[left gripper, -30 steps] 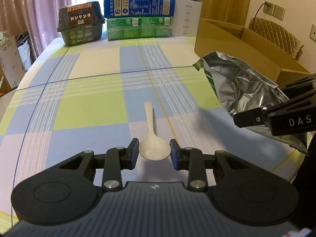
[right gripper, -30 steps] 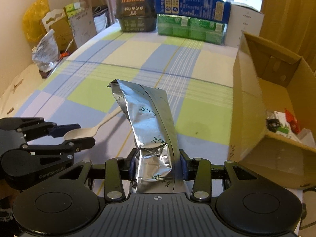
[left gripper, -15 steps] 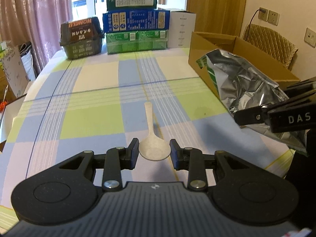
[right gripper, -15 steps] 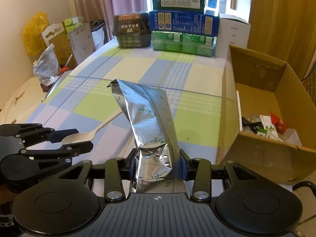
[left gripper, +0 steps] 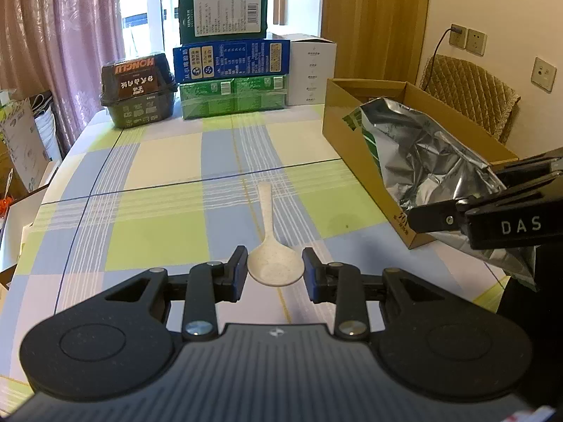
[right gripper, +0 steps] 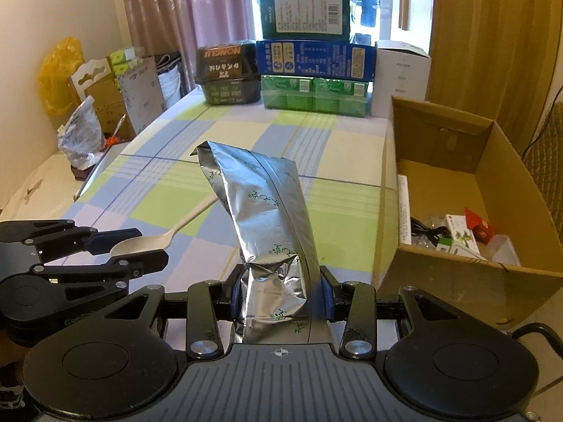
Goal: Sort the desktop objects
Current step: 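Carry the spoon in left tool while right tool carries the foil bag to the cardboard box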
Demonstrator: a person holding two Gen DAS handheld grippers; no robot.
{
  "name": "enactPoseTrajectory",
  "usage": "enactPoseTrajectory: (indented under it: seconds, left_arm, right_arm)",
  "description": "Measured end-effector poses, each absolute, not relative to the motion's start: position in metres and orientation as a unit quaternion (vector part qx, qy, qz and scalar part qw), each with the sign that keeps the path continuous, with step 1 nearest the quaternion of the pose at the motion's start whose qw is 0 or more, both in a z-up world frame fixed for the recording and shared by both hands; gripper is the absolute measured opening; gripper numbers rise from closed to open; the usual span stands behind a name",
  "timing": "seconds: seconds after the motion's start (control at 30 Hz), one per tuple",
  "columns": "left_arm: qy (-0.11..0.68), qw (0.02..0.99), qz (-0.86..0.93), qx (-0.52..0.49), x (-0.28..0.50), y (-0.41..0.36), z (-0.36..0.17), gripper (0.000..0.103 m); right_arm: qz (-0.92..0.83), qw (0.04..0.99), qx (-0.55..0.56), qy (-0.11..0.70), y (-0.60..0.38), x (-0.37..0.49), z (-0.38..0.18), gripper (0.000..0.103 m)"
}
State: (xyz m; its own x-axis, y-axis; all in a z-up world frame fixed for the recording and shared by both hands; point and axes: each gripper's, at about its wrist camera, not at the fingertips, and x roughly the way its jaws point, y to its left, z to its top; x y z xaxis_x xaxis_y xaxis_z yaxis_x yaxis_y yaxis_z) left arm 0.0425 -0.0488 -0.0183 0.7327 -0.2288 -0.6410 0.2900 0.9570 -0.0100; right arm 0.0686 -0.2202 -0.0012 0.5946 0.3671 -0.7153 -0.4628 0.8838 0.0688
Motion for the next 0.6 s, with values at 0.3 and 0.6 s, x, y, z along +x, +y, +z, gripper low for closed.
enactPoseTrajectory:
  seconds: [0.3,0.6]
  left_arm:
    - [0.329,0.93,-0.157,0.045,0.048,-0.07,-0.004,0.028]
    - [0.301,0.928,-0.214,0.042,0.076,-0.133,0.028,0.028]
  right_arm:
    - [0.214,0.903,-0.042,0.37,-0.243,0.073,0.014,0.039]
    - [0.158,0.926,-0.01,0.343,-0.303,0.098,0.047,0.039]
